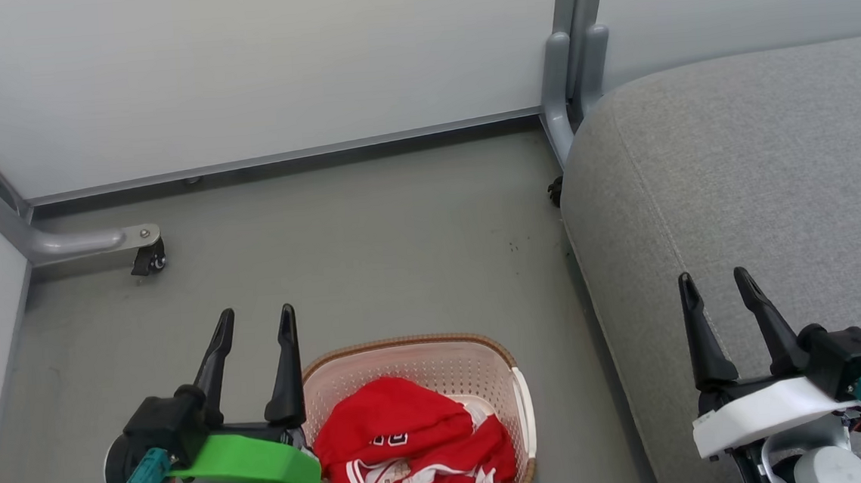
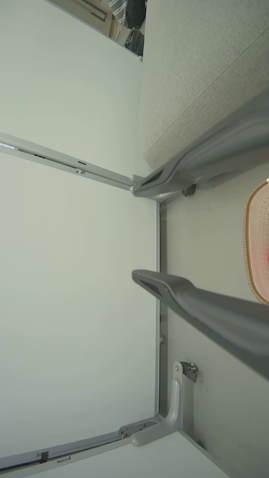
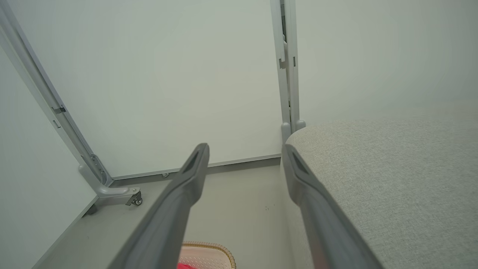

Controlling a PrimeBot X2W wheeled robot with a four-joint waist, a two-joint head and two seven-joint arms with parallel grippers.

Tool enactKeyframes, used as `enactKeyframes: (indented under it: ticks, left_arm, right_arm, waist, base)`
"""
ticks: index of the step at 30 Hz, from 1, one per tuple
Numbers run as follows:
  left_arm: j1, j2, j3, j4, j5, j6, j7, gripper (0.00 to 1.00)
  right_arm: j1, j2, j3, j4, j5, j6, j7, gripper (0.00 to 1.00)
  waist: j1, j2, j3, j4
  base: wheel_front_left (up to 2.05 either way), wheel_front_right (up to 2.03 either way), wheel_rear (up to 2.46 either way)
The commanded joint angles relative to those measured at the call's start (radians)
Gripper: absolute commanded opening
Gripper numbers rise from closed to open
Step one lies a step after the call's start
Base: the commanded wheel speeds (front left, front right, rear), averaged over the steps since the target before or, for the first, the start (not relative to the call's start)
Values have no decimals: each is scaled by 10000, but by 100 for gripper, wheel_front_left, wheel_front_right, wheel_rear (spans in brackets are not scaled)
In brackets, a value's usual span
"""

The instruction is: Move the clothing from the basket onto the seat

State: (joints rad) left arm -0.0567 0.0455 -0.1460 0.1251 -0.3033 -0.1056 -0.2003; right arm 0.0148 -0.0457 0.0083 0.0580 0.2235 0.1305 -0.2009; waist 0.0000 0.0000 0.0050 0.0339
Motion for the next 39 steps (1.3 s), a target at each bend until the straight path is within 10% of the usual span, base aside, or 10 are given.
enactKeyframes:
  ticks: [1, 39]
  left_arm:
    - [-48, 65, -31, -107, 221, -37, -83, 100]
    - [-19, 78, -277, -94, 2238, 153, -647, 100]
  right_arm:
    - [4, -56, -34, -120, -200, 2, -87, 100]
    - [90, -65, 266, -275, -2669, 2, -651, 100]
  waist:
    - [0, 0, 33, 14]
    - [0, 0, 147, 149]
  base:
    - [0, 0, 0]
    - [0, 0, 0]
